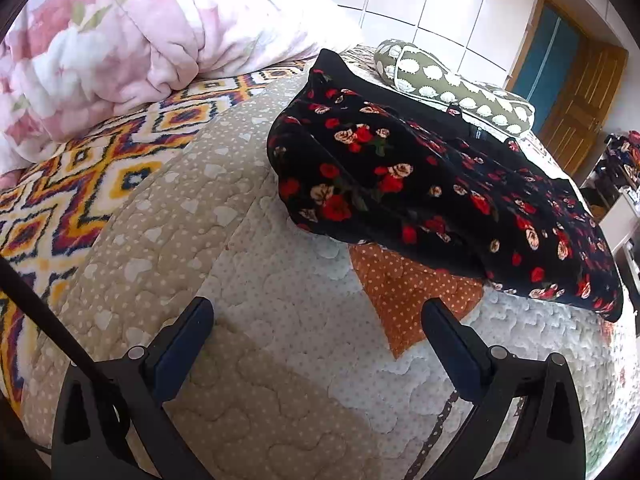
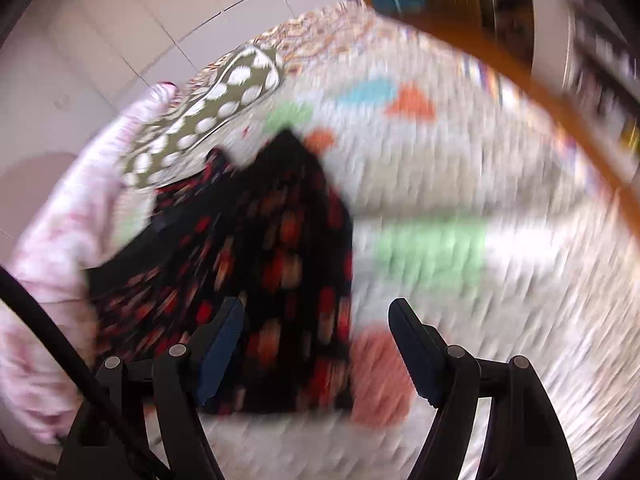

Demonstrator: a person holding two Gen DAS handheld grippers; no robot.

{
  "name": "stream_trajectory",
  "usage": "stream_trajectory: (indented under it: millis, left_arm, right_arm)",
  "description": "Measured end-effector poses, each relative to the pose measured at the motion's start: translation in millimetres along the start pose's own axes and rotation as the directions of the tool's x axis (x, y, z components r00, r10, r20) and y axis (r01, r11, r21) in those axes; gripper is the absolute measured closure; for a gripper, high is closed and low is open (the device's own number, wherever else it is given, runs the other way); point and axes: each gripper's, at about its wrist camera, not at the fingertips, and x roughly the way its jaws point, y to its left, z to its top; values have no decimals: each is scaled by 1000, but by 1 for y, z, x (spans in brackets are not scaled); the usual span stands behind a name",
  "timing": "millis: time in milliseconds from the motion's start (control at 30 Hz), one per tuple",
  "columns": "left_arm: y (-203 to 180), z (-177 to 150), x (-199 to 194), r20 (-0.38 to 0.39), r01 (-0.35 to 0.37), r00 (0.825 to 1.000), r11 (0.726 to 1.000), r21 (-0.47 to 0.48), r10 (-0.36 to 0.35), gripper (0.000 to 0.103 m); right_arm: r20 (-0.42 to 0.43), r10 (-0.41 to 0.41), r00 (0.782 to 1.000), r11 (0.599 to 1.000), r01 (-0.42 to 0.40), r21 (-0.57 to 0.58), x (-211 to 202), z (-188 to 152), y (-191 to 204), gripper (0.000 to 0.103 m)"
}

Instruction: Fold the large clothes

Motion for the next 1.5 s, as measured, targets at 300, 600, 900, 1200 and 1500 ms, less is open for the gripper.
stream_trajectory:
  millis: [300, 600, 900, 1200, 1500]
  left_arm:
    - [3, -4, -1, 6, 2, 1000, 1000, -9, -2, 0]
    - [4, -3, -1, 2, 12, 1000, 1000, -9, -12, 0]
    - [31, 7, -46, 139, 35, 990, 999, -14, -33, 0]
    - [164, 34, -60, 174, -126, 963, 914, -386, 206, 0]
    - [221, 26, -57, 139, -114, 966, 847, -519, 216, 0]
  right_arm:
    - [-8, 239, 971, 956, -234, 175, 21, -68, -32, 23]
    - [104, 299, 949, 909, -316, 272, 66, -58, -8, 18]
    - [40, 35, 999, 999, -35, 17, 58, -25, 49, 68]
    - [105, 146, 984, 909, -92, -406, 21, -55, 261, 75]
    - [-153, 129, 980, 760, -197, -619, 139, -160, 367, 70]
